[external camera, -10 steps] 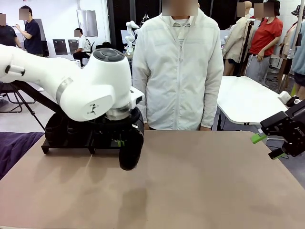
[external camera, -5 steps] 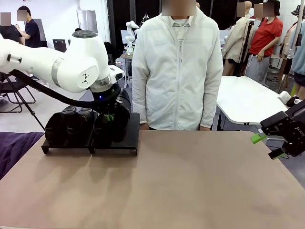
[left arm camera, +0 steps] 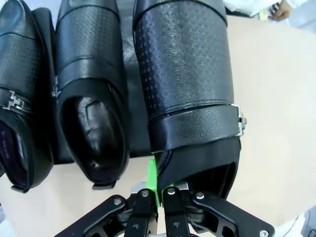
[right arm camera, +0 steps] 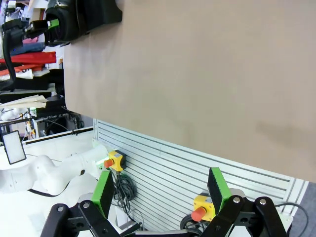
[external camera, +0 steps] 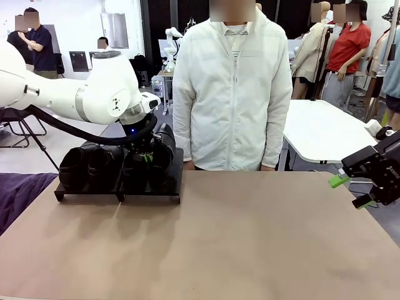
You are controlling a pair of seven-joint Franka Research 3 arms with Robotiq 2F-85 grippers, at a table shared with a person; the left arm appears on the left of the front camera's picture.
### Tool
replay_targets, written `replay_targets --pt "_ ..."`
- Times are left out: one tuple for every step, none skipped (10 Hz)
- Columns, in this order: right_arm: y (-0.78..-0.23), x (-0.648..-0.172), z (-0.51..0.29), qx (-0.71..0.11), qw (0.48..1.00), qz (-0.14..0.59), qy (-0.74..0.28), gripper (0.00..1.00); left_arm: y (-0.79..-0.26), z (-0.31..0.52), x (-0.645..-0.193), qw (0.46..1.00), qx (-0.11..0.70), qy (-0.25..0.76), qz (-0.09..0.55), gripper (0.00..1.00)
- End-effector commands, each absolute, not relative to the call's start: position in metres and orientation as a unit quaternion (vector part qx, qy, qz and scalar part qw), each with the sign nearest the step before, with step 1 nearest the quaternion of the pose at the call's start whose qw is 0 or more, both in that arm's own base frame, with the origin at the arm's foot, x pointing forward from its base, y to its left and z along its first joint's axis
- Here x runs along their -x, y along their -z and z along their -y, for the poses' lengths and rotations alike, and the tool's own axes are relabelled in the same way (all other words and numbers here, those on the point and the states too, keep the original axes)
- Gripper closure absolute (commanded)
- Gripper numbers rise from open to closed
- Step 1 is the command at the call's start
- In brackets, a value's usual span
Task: Organize the shoes by placing them on the stand.
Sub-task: Place the Shoe from the middle of the table onto the Shoes Stand.
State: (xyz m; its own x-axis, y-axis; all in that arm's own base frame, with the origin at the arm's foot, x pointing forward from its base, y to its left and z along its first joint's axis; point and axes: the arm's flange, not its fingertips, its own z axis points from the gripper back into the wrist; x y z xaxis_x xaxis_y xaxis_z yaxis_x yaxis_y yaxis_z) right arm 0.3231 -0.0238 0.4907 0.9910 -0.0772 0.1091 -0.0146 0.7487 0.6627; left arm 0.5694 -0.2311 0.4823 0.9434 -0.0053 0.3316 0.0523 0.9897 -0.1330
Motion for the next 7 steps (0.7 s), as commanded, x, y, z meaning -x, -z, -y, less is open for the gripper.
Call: replay_targets --pt "-0.493 -0.324 0.024 -0.358 0.931 0.066 0.011 0.00 -0.480 0.237 -0.581 0.976 0.076 -0.014 0.202 1.00" --pt "-0.493 -0.324 0.024 -0.358 0.931 0.066 0.011 0.00 -0.474 0.239 -0.587 0.976 0.075 -0.020 0.203 1.00" --pt "-0.493 -0.324 0.024 -0.358 0.931 0.066 0.011 0.00 -0.470 0.243 -0.591 0.976 0.070 -0.024 0.206 1.00" --pt "-0.493 -0.324 0.024 -0.358 0.931 0.066 0.011 0.00 -0.468 0.246 -0.595 0.974 0.050 -0.046 0.214 1.00" --pt "-0.493 -0.324 0.024 -0.358 0.931 0.066 0.011 0.00 -0.466 0.249 -0.600 0.976 0.043 -0.047 0.208 1.00" --pt "-0.493 -0.324 0.024 -0.358 0.931 0.066 0.011 0.00 -0.464 0.251 -0.603 0.977 0.044 -0.045 0.206 1.00" --pt "-0.493 -0.324 0.024 -0.358 0.931 0.066 0.011 0.00 -0.462 0.252 -0.605 0.977 0.044 -0.044 0.203 1.00"
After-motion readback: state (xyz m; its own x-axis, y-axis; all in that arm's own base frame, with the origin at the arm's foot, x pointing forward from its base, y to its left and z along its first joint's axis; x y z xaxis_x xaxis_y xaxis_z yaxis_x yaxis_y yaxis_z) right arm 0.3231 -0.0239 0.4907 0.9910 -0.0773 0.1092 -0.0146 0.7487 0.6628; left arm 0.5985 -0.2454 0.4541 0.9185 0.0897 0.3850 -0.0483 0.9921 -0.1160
